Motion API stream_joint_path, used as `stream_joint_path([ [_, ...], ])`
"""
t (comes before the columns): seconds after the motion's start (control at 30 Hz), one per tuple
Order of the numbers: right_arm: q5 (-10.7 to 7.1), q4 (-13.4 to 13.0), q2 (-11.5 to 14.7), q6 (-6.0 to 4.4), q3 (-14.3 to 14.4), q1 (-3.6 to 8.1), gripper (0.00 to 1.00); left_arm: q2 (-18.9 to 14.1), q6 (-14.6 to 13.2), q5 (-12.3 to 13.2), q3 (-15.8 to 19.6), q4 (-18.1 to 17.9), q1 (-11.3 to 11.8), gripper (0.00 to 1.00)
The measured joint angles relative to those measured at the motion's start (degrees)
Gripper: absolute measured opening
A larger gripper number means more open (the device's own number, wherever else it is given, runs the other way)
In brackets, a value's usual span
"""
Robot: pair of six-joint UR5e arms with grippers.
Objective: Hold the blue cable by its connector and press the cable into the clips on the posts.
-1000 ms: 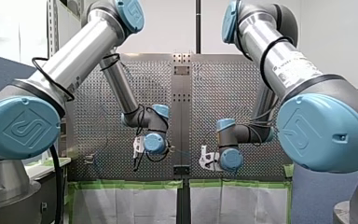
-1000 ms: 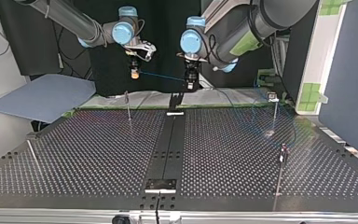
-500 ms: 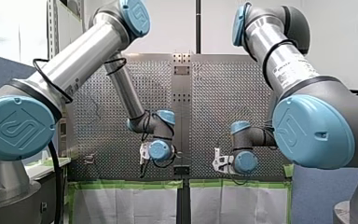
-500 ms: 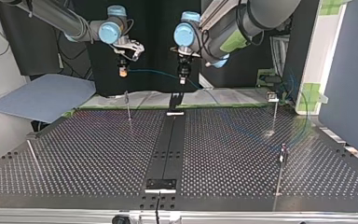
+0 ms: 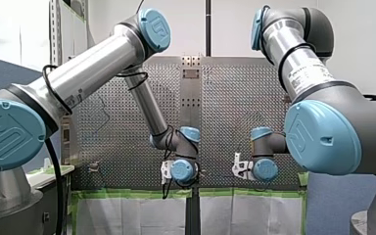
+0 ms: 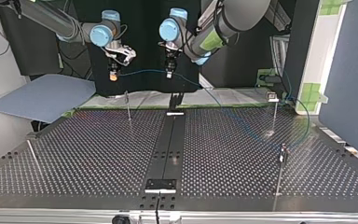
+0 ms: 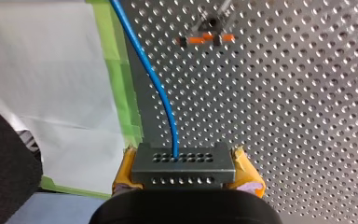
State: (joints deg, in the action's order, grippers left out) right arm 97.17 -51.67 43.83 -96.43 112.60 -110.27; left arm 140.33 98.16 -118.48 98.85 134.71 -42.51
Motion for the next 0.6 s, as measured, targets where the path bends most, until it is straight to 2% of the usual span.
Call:
stream_joint_path([
  [0.33, -0.57, 0.16, -0.53, 0.19, -2.14, 2.27, 0.18, 1.81, 0.05, -0.63, -4.22, 0.27, -1.04, 0.02],
  [0.47, -0.70, 0.55, -1.71, 0.59, -3.25, 2.83, 0.18, 3.51, 0.20, -0.65, -6.06, 1.20, -1.78, 0.02],
  [0.6, -0.80, 1.14, -3.57, 0.76, -5.05, 3.44, 0.18, 5.42, 0.52, -0.72, -8.13, 0.56, -2.48, 0.02],
])
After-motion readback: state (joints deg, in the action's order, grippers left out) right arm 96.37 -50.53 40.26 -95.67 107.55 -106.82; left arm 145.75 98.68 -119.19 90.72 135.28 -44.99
